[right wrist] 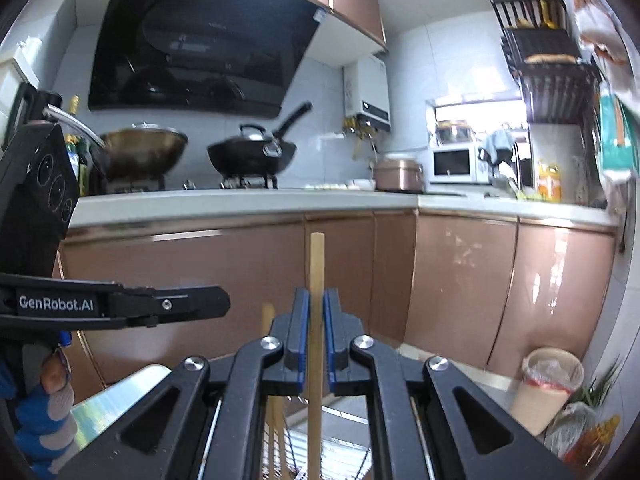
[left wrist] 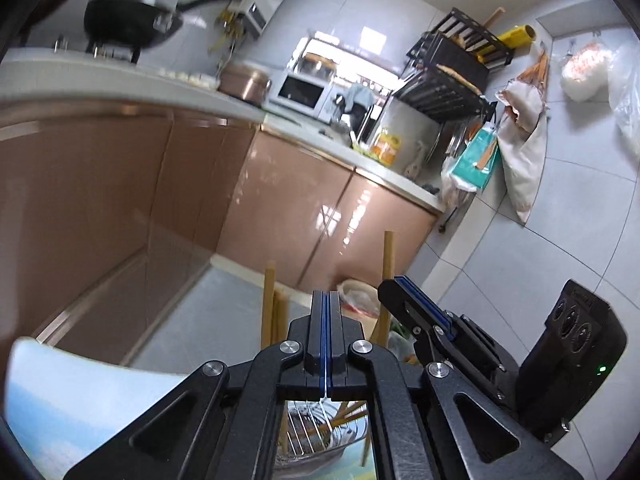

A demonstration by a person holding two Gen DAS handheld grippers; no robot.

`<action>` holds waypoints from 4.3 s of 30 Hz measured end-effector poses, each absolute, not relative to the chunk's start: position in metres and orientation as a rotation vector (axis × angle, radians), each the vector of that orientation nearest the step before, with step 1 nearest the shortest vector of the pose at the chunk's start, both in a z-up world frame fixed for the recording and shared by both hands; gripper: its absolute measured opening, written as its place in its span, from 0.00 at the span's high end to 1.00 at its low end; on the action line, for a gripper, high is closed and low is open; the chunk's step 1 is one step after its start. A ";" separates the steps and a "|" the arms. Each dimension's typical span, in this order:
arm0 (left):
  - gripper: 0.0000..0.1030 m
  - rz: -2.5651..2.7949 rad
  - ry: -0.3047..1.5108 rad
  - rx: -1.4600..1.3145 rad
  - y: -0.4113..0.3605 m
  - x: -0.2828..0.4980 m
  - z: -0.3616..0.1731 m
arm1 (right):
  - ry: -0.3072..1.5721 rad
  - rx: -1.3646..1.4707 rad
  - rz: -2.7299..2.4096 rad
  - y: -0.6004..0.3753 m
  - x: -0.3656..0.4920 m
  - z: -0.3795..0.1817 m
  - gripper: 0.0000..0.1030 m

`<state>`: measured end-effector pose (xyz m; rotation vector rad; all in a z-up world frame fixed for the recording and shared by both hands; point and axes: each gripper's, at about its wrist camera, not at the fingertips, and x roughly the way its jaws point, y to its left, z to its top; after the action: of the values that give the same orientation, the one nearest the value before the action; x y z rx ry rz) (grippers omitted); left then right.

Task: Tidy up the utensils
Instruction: 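Lift both held chopsticks upright and carry them above the wire holder, then lower both held chopsticks into the wire holder and open both tools, then close the left tool on a bamboo chopstick lying on the table, then lift the chopstick upright with the left tool and drop it into the holder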

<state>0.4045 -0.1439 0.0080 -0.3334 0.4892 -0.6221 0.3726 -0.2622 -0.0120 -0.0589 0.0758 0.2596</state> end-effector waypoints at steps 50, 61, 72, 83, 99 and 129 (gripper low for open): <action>1.00 -0.524 0.542 -0.336 -0.084 0.386 -0.022 | 0.043 -0.061 0.211 -0.259 0.349 -0.031 0.85; 0.66 -0.465 0.589 -0.319 -0.069 0.356 -0.022 | 0.095 -0.059 0.214 -0.260 0.305 -0.026 0.52; 0.63 -0.399 0.839 -0.275 -0.060 0.349 -0.060 | 0.152 -0.048 0.218 -0.265 0.255 -0.017 0.52; 0.63 -0.252 1.220 -0.164 -0.090 0.431 -0.155 | 0.289 -0.020 0.187 -0.303 0.233 -0.046 0.52; 0.94 -0.179 1.262 -0.021 -0.115 0.443 -0.180 | 0.349 0.050 0.144 -0.342 0.231 -0.076 0.52; 0.95 -0.510 0.519 -0.321 -0.081 0.304 0.053 | 0.321 -0.006 0.157 -0.321 0.199 -0.045 0.52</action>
<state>0.3043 -0.0808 0.0532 -0.3210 0.5193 -0.5096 0.1991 -0.3206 -0.0452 -0.0065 0.3205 0.1574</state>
